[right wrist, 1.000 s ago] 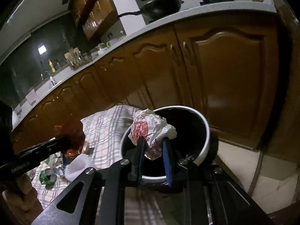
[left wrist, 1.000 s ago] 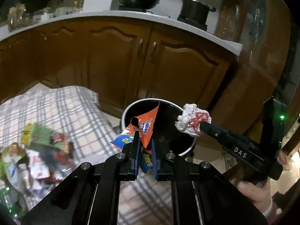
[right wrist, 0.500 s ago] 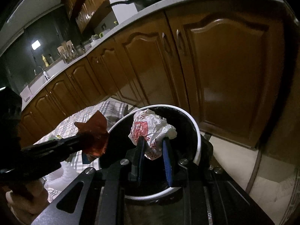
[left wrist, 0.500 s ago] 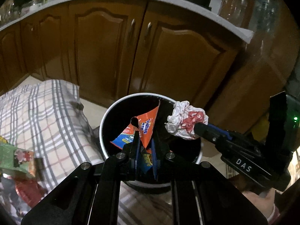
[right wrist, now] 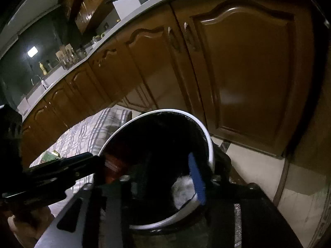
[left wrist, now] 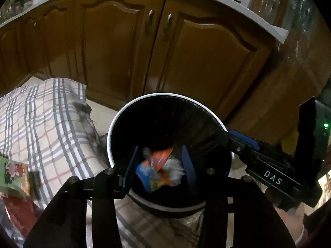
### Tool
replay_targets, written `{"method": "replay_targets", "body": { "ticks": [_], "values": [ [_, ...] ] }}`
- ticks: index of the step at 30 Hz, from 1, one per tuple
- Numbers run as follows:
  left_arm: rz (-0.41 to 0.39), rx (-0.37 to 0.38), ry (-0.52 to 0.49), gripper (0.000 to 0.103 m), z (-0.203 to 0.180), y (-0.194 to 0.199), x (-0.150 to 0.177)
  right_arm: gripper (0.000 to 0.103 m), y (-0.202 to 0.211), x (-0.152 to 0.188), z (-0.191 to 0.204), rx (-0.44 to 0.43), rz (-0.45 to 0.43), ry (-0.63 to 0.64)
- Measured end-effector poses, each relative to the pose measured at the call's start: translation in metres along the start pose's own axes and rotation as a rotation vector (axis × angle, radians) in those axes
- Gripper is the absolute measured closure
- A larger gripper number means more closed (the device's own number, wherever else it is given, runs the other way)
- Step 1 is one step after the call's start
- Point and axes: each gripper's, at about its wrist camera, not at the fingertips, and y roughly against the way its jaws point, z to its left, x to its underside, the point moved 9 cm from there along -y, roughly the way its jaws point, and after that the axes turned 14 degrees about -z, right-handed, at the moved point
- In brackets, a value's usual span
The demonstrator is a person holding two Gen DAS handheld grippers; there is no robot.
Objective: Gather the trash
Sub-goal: 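Move both open tools back from the bin to the table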
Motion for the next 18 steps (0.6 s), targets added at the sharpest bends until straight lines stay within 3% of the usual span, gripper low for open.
{"method": "replay_targets", "body": {
  "ticks": [2,4,7,10,14,18],
  "values": [
    [-0.011,0.001,0.001,0.049,0.001,0.007,0.000,0.051,0.003,0.001,0.000,-0.005,-0.006,-0.009],
    [-0.030,-0.001,0.006,0.044,0.002,0.019,-0.001,0.033,0.009,0.003,0.002,-0.019,-0.013,-0.021],
    [-0.056,-0.002,0.023,0.041,0.006,0.041,0.002,0.021,0.020,0.004,0.006,-0.036,-0.045,-0.028],
    [-0.091,-0.020,0.040,0.035,0.017,0.065,0.007,0.020,0.031,0.007,0.014,-0.055,-0.058,-0.037],
    [-0.164,-0.082,0.048,0.033,0.035,0.099,0.010,0.019,0.045,0.013,0.029,-0.078,-0.079,-0.043],
    [-0.187,-0.122,0.047,0.033,0.050,0.124,0.018,0.019,0.055,0.022,0.047,-0.098,-0.088,-0.049]
  ]
}}
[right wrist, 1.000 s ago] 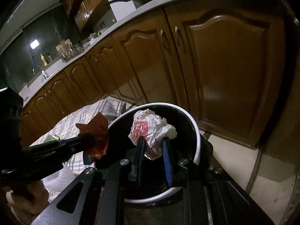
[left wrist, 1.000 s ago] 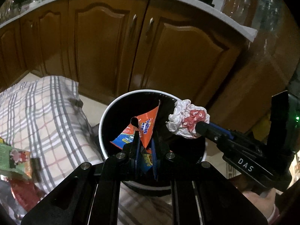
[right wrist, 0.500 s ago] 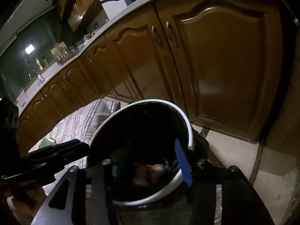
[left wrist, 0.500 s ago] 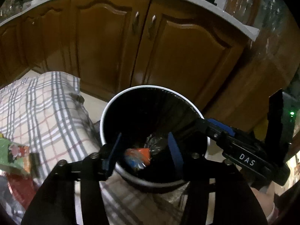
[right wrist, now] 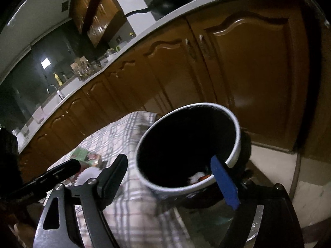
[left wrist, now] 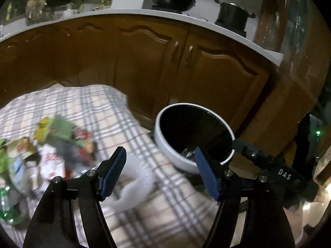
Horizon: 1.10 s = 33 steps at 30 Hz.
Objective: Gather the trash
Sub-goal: 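Move both open tools back from the bin to the table, then grasp the white foam net with the right tool while the left tool grasps a white wrapper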
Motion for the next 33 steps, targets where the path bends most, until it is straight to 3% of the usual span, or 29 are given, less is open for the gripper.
{"method": "replay_targets", "body": {
  "ticks": [12,19,25,33],
  "values": [
    [-0.020,-0.115,0.065,0.033,0.069,0.055,0.024,0.019,0.005,0.026,0.057,-0.058,0.023,0.019],
    [-0.044,-0.174,0.099,0.032,0.106,0.084,0.031,0.013,0.006,0.042,0.089,-0.106,0.026,0.050],
    [-0.040,-0.240,0.106,0.032,0.135,0.096,0.035,0.013,0.000,0.059,0.114,-0.125,0.068,0.092],
    [-0.016,-0.249,0.110,0.032,0.146,0.090,0.038,0.013,-0.009,0.067,0.127,-0.130,0.094,0.121]
  ]
}}
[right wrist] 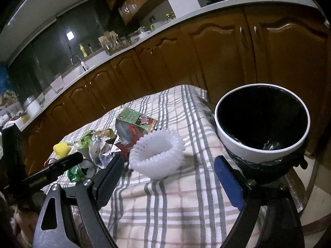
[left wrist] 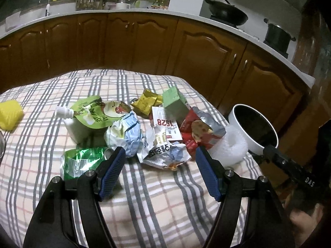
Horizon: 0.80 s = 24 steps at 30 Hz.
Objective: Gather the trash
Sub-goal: 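Grasp the white foam net with the right tool while the left tool grasps a white wrapper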
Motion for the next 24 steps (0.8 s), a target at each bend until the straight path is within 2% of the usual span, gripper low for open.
{"method": "replay_targets", "body": {
  "ticks": [3,8,10,12,14,17,20,22,24],
  "values": [
    [0.012,0.009,-0.006,0.035,-0.001,-0.006,-0.001,0.014,-0.003,0.001,-0.001,0.008,0.009,0.000],
    [0.039,0.016,-0.023,0.052,-0.001,-0.019,-0.004,0.018,-0.012,0.000,-0.003,0.008,0.026,-0.009],
    [0.048,0.012,-0.029,0.055,0.001,-0.025,-0.004,0.021,-0.017,0.001,-0.004,0.005,0.034,-0.017],
    [0.060,0.017,-0.034,0.062,0.001,-0.030,-0.003,0.026,-0.023,0.002,-0.005,0.005,0.049,-0.022],
    [0.078,0.032,-0.034,0.077,0.001,-0.036,0.000,0.031,-0.029,0.004,-0.006,0.002,0.065,-0.027],
    [0.096,0.038,-0.035,0.084,0.001,-0.041,0.005,0.036,-0.038,0.011,-0.006,-0.001,0.098,-0.029],
    [0.107,0.044,-0.035,0.089,0.001,-0.044,0.008,0.056,-0.045,0.019,-0.004,-0.015,0.126,-0.038],
    [0.107,0.043,-0.040,0.097,0.001,-0.044,0.009,0.083,-0.046,0.023,-0.003,-0.012,0.137,-0.028],
    [0.103,0.044,-0.038,0.098,0.001,-0.042,0.008,0.088,-0.045,0.024,-0.002,-0.009,0.134,-0.015]
  ]
}}
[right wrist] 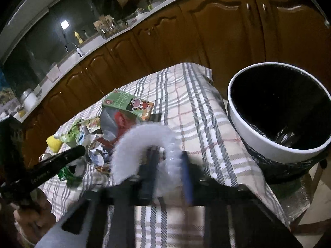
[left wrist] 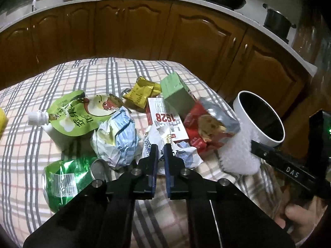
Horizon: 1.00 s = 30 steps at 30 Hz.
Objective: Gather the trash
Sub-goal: 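Grasp the white foam net with the right tool while the left tool grasps a white wrapper, then carry both items over the white bin and open both tools to drop them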
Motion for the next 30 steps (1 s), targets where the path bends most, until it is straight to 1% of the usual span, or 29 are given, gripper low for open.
{"method": "replay_targets", "body": {
  "ticks": [3,8,18,30],
  "values": [
    [-0.013,0.004,0.000,0.100,-0.002,0.005,-0.002,0.091,0.008,-0.002,0.002,-0.006,-0.016,0.010],
    [-0.040,0.022,-0.010,0.100,-0.010,0.019,-0.004,0.091,0.026,-0.009,0.002,-0.010,-0.051,0.021],
    [-0.103,0.092,-0.026,0.100,-0.041,0.055,-0.022,0.091,0.054,-0.026,0.000,-0.013,-0.113,0.018],
    [-0.138,0.144,-0.058,0.100,-0.075,0.072,-0.036,0.091,0.082,-0.041,-0.009,-0.004,-0.179,0.002]
  ]
}}
